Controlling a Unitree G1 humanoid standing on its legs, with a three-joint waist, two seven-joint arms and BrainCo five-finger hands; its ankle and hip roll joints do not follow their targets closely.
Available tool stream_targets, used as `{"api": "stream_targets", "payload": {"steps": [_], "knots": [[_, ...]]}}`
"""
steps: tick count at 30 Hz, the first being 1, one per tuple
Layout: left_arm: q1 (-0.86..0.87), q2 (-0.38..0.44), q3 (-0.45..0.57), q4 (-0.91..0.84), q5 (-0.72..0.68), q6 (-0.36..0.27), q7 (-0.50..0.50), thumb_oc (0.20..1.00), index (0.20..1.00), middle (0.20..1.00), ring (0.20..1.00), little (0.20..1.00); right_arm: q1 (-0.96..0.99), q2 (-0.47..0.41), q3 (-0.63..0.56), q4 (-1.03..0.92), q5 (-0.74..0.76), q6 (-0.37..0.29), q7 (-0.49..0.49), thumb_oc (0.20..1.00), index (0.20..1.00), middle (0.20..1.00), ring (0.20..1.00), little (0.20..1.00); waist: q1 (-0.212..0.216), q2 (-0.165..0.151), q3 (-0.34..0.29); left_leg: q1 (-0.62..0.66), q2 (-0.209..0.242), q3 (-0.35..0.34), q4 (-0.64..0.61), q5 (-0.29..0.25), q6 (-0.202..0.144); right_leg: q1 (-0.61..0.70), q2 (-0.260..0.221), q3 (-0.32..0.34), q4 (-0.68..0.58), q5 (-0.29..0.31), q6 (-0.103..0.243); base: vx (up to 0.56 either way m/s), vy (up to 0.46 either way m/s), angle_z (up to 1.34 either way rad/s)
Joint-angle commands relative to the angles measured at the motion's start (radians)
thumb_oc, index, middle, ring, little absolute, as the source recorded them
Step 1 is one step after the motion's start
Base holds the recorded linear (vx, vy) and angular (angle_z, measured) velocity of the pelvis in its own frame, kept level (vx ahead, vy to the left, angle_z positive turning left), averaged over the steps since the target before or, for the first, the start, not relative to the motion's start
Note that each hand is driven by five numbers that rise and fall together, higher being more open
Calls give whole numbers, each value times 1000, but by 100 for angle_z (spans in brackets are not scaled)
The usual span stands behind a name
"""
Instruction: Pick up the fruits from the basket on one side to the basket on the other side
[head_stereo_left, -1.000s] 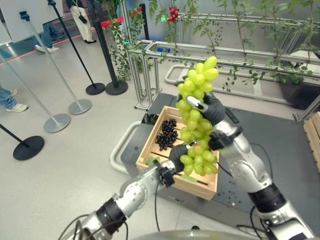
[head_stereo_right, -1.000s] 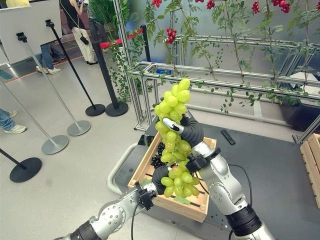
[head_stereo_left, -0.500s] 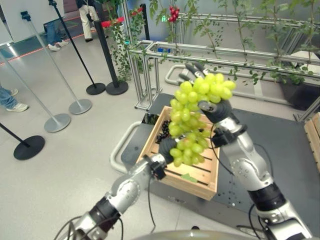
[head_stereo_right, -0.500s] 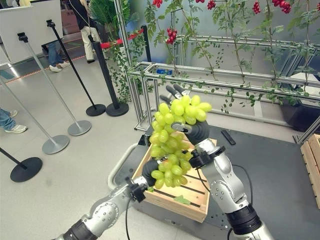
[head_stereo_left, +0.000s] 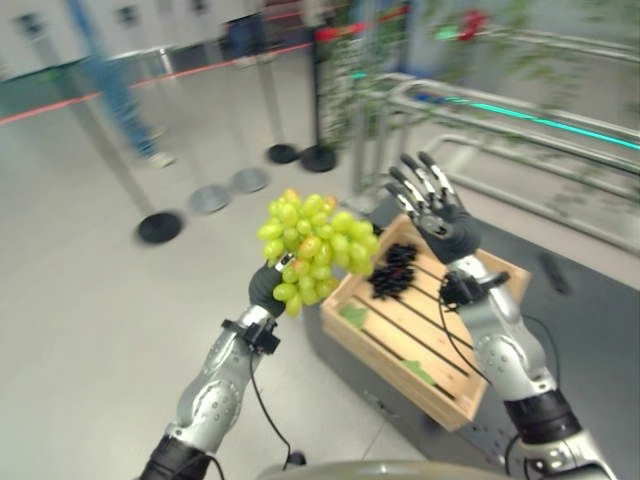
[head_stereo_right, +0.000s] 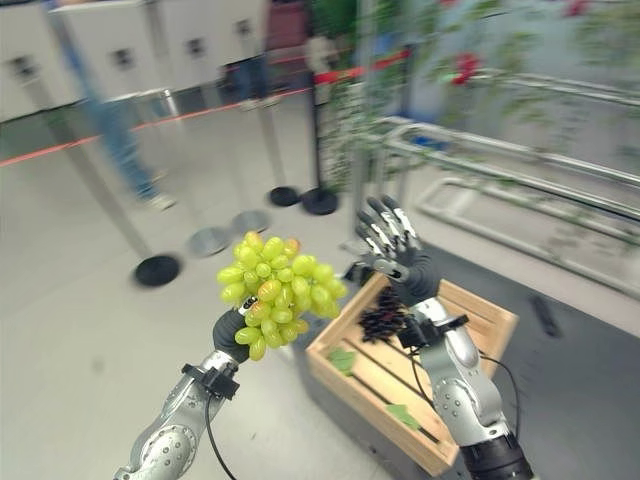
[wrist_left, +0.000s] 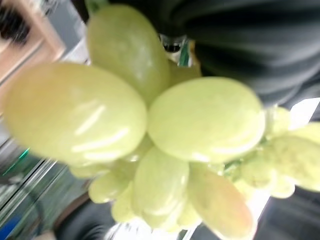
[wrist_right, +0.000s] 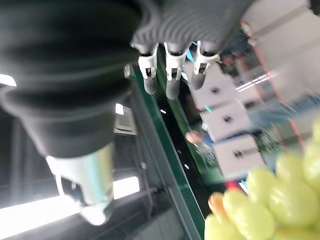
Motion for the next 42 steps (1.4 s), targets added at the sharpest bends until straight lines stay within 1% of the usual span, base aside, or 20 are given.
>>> {"api": "stream_targets", "payload": {"steps": [1,7,9,10,11,12,13,15,17,18,19,22,28,32,33,34,37,39,40,42], "knots": [[-95,58,75,-82,63,-104,6,200,200,200,200,200,-49,27,-19,-60,3,-78,-18,1000,1000,1000,1000,1000,-31,-57,-33,-11,135,253,92,8,-46,30,-31,-23,54,-80,63,38,151,121],[-36,110,229,-82,243,-184,54,200,200,200,200,200,-8,105,-3,-9,-129,-82,-32,1000,1000,1000,1000,1000,69,-81,-55,-3,-5,128,54,-53,30,56,-161,-99,276,-75,109,209,268,127],[-34,118,267,-87,290,-210,74,200,200,200,200,200,5,135,13,5,-130,-90,-32,1000,1000,1000,1000,1000,68,-88,-57,34,-55,110,38,-88,63,32,-249,-79,407,8,152,357,422,85],[-36,134,290,-94,366,-235,116,200,200,200,200,200,26,150,32,19,-170,-103,-38,1000,1000,1000,1000,1000,58,-93,-48,70,-119,51,27,-114,104,5,-328,18,576,112,194,347,431,87],[-34,133,291,-97,369,-234,119,200,200,200,200,200,25,152,35,19,-174,-104,-40,1000,1000,1000,1000,1000,56,-98,-47,72,-127,52,25,-115,109,-2,-341,25,592,110,198,225,398,159],[-18,139,309,-94,415,-263,139,200,200,200,200,200,39,147,15,19,-220,-105,-55,1000,1000,1000,1000,1000,39,-74,-41,71,-139,-30,20,-85,126,-137,-199,260,648,21,136,-11,123,198],[-17,138,308,-94,416,-263,139,200,200,200,200,200,40,147,15,18,-221,-104,-55,1000,1000,1000,1000,1000,42,-72,-48,64,-136,-27,20,-84,124,-146,-196,263,647,23,133,47,177,270],[-24,113,298,-96,451,-259,165,200,200,200,200,200,55,143,-5,22,-225,-116,-69,1000,1000,1000,1000,1000,34,-61,-33,82,-174,-139,8,-71,115,-236,-79,366,631,-23,126,145,101,197],[-30,102,299,-95,487,-258,166,200,200,200,200,200,79,154,-25,10,-231,-113,-73,1000,1000,1000,1000,1000,37,-45,-24,98,-188,-232,10,-81,110,-235,-115,313,588,-70,100,237,-45,158],[-40,101,289,-83,507,-261,175,200,200,200,200,200,105,151,-55,25,-237,-113,-75,1000,1000,1000,1000,1000,9,-50,-29,111,-202,-329,9,-84,92,-277,-38,420,413,-116,82,239,-125,183],[-40,101,288,-83,508,-261,176,200,200,200,200,200,105,152,-55,25,-237,-113,-74,1000,1000,1000,1000,1000,6,-48,-32,108,-199,-334,9,-82,91,-274,-34,414,401,-109,80,317,-130,223],[-70,94,271,-75,513,-264,169,200,200,200,200,200,131,135,-90,9,-249,-115,-94,1000,1000,1000,1000,1000,-48,-58,-14,150,-245,-460,33,-111,58,-322,44,630,223,-41,104,341,-49,262],[-50,90,274,-78,557,-275,144,200,200,200,200,200,154,129,-124,7,-273,-118,-88,1000,1000,1000,1000,1000,-94,-64,-4,256,-266,-611,76,-185,34,-341,27,661,138,68,140,369,-119,194],[-26,73,278,-87,545,-278,128,200,200,200,200,200,182,105,-144,-10,-272,-114,-61,1000,1000,1000,1000,1000,-108,-50,-30,275,-248,-622,187,-157,-27,-263,64,662,162,30,92,381,-232,154],[-15,70,280,-96,535,-280,125,200,200,200,200,200,177,86,-148,-18,-278,-115,-60,1000,1000,1000,1000,1000,-95,-29,-23,231,-236,-554,279,-103,-82,-208,70,603,167,-11,74,130,-115,93],[-16,70,280,-97,535,-279,125,200,200,200,200,200,177,86,-149,-18,-278,-115,-60,1000,1000,1000,1000,1000,-98,-32,-25,225,-242,-557,281,-97,-82,-211,63,601,164,-6,75,160,-168,79],[-41,74,272,-98,506,-277,131,200,200,200,200,200,167,76,-161,-23,-254,-129,-84,1000,1000,1000,1000,1000,-104,-56,4,55,-213,-314,467,-77,-109,-153,29,523,149,-22,66,24,-242,115],[-62,89,258,-98,511,-271,135,200,200,200,200,200,150,78,-155,-24,-276,-140,-115,1000,1000,1000,1000,1000,-105,-59,12,13,-118,-133,453,-80,-98,-115,37,449,124,-49,49,35,-308,105],[-62,90,258,-98,511,-271,135,200,200,200,200,200,149,78,-156,-24,-276,-140,-115,1000,1000,1000,1000,1000,-107,-63,10,11,-122,-133,447,-72,-97,-118,33,448,122,-45,49,24,-189,125],[-63,94,258,-101,507,-270,134,200,200,200,200,200,146,83,-153,-26,-274,-144,-122,1000,1000,1000,1000,1000,-115,-67,1,30,-40,-55,357,-66,-86,-105,26,412,107,-49,56,27,-58,95]]}}
